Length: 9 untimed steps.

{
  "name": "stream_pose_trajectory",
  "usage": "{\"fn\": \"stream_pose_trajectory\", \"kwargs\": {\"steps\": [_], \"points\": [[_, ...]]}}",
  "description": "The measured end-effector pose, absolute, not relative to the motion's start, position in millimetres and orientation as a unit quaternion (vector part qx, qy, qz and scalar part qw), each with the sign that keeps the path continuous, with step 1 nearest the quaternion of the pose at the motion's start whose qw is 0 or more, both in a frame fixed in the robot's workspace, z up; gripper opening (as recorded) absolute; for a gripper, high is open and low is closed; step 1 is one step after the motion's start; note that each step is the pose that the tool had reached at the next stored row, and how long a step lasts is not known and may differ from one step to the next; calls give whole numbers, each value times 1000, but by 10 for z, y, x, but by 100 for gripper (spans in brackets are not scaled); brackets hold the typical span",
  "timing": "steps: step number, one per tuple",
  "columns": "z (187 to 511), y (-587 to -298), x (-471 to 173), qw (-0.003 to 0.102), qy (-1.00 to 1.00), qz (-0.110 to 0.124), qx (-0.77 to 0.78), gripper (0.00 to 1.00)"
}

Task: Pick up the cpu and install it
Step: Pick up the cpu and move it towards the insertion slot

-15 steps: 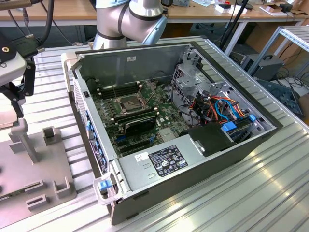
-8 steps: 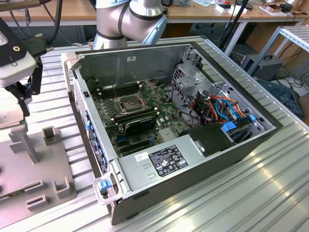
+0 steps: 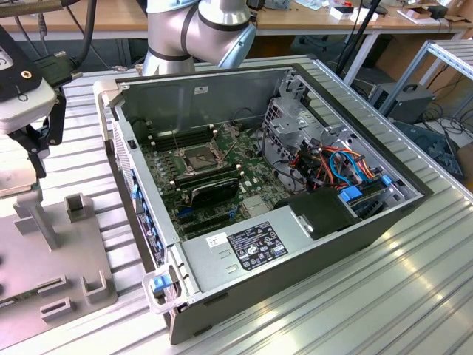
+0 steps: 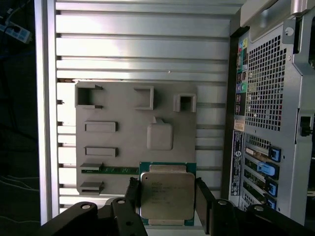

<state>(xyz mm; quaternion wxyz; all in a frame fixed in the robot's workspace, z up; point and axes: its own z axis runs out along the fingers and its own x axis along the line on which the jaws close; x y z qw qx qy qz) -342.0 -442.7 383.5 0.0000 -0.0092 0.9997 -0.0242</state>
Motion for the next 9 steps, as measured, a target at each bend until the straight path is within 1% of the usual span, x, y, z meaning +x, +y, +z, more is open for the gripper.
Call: {"fn": "stream_pose_trajectory", "kwargs": {"steps": [9], "points": [[3835,-4428,-3351,0,1000,-24,-9,55]]}}
